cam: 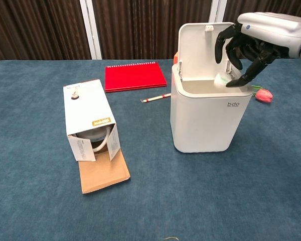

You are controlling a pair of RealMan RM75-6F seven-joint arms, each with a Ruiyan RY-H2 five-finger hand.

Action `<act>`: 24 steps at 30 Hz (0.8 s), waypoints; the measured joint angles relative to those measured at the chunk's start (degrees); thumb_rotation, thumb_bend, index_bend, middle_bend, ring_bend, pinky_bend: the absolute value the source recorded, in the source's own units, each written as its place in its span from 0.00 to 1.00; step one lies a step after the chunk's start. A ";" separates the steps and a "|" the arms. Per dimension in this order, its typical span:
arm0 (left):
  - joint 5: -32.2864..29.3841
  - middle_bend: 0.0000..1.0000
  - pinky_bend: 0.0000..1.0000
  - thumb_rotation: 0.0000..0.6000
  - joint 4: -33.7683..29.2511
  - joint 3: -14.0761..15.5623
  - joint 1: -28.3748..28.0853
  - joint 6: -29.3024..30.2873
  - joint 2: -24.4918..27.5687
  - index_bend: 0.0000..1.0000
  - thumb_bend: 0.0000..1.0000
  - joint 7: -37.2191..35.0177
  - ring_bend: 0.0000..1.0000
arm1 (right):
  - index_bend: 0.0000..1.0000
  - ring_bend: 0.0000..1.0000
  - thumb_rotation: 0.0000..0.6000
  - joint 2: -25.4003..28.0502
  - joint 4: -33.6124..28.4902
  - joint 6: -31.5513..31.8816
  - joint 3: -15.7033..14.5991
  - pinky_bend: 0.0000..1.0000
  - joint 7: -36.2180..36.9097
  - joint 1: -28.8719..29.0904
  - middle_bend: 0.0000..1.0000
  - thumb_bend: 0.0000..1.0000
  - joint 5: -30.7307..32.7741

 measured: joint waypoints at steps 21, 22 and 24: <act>0.50 0.12 0.31 1.00 -0.36 0.25 -0.05 0.17 -0.22 0.19 0.37 1.21 0.15 | 0.48 0.64 1.00 9.20 -9.51 32.60 -6.20 0.80 -13.78 -17.68 0.70 0.07 -14.48; 0.63 0.12 0.31 1.00 -0.36 0.24 0.00 0.37 -0.27 0.19 0.37 1.27 0.15 | 0.48 0.59 1.00 9.74 -9.43 34.55 -6.76 0.75 -13.55 -19.52 0.65 0.07 -14.94; 0.88 0.12 0.31 1.00 -0.30 0.23 0.07 0.71 -0.37 0.19 0.37 1.29 0.15 | 0.48 0.50 1.00 10.99 -8.80 37.50 -8.16 0.66 -12.20 -23.66 0.57 0.07 -15.09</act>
